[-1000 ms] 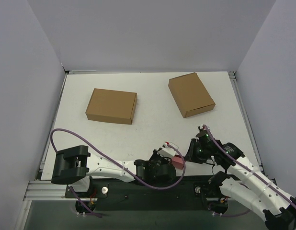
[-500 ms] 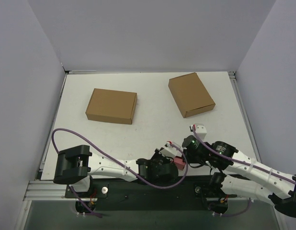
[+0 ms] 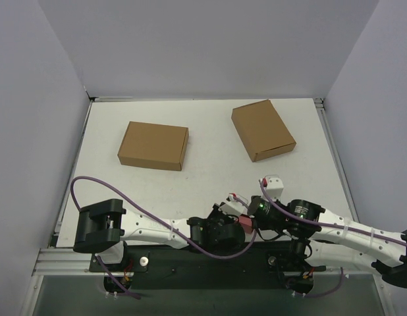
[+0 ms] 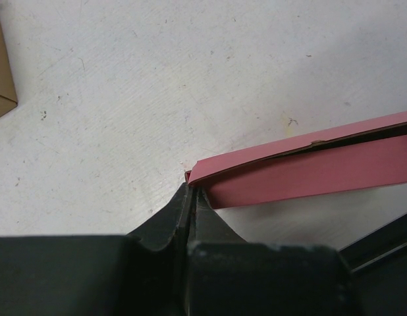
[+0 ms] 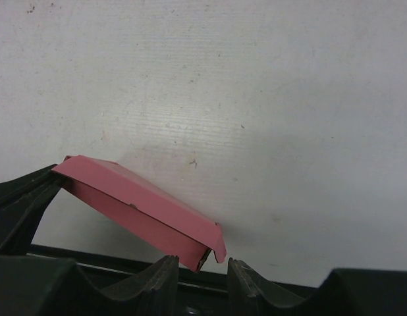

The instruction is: Fold the paper box

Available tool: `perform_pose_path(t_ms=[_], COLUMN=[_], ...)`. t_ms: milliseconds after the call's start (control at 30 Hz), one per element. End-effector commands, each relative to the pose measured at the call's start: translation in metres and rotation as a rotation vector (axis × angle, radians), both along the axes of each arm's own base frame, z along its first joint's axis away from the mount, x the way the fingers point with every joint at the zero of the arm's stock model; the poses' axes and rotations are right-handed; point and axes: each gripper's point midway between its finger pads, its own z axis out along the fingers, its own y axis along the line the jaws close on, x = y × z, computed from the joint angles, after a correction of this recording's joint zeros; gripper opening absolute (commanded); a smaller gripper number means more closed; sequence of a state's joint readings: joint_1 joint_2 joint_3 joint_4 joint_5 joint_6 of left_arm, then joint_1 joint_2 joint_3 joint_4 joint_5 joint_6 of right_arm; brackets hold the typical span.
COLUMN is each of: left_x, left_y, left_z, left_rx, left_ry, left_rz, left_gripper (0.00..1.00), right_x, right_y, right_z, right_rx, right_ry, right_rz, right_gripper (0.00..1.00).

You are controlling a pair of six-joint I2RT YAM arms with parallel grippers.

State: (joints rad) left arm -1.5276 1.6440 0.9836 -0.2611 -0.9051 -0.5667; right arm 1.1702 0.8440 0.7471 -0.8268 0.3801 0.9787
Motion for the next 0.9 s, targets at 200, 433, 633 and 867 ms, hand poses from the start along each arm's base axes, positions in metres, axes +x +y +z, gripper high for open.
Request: perform_pose_path(t_ms=[200,433,633,867], left_x=[-0.039,-0.039,-0.039,-0.037], left_y=[0.043,0.043,0.044,0.044], left_z=[-0.083,-0.083,-0.081,-0.081], left_rx=[0.275,0.279,0.28,0.284], left_ry=[0.264,0.265,0.261,0.258], left_rz=[-0.105,-0.107,-0.107,-0.102], left_gripper=[0.0,0.0,0.0,0.0], right_x=[-0.003,-0.002,-0.002,-0.005], right_y=[-0.015,-0.016,-0.021,-0.029], right_z=[-0.02,-0.03,-0.035,-0.043], right_rx=[-0.103,-0.141,-0.163,-0.198], right_ry=[0.002,0.014,0.015,0.03], right_rz=[0.01,0.001,-0.013,-0.035], right_gripper=[0.32,0.29,0.26,0.24])
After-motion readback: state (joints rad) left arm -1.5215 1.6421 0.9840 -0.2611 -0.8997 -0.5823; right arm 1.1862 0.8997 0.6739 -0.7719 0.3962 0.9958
